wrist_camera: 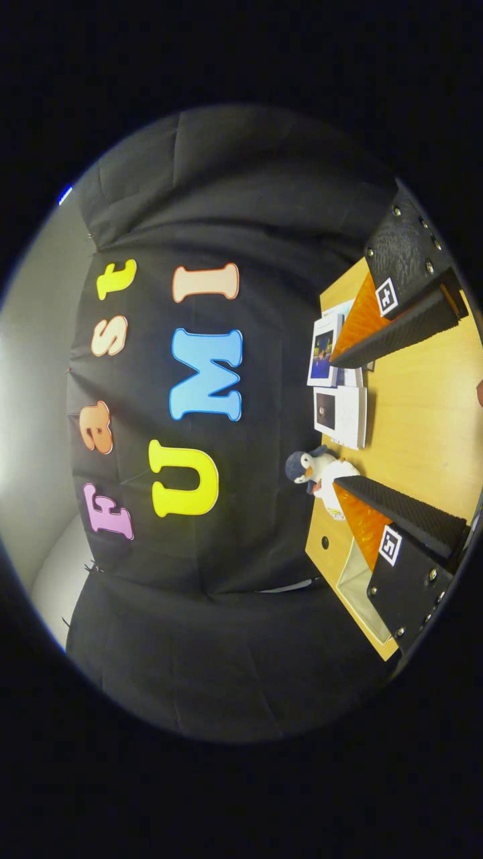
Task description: Open the storage box then place both shoes into the box .Put the left shoe in first, then the right shoe, with the right side of both shoes facing outward in a uniform manner.
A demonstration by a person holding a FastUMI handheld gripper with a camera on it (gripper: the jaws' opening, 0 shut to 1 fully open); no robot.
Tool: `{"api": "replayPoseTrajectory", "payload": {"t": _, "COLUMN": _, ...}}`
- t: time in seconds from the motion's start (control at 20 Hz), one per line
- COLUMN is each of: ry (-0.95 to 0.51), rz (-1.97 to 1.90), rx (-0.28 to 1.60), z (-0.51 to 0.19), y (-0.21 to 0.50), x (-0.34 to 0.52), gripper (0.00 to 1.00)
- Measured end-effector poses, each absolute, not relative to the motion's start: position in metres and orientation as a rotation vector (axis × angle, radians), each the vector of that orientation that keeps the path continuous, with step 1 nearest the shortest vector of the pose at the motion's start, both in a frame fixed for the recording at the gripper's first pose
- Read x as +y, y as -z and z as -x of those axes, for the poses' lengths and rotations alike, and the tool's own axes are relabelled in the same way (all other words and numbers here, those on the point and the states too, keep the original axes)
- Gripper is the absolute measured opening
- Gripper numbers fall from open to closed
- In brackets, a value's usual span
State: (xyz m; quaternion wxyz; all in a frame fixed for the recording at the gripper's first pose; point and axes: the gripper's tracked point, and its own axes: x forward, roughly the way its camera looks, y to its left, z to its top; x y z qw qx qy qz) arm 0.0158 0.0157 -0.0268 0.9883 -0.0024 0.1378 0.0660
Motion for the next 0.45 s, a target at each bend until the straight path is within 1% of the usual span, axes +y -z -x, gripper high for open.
{"api": "replayPoseTrajectory", "payload": {"t": 0.25, "ry": -0.103, "rz": 0.027, "rx": 0.23, "z": -0.015, "y": 0.021, "x": -0.001, "gripper": 0.98}}
{"api": "replayPoseTrajectory", "payload": {"t": 0.45, "ry": -0.101, "rz": 0.022, "rx": 0.239, "z": -0.016, "y": 0.024, "x": -0.008, "gripper": 0.98}}
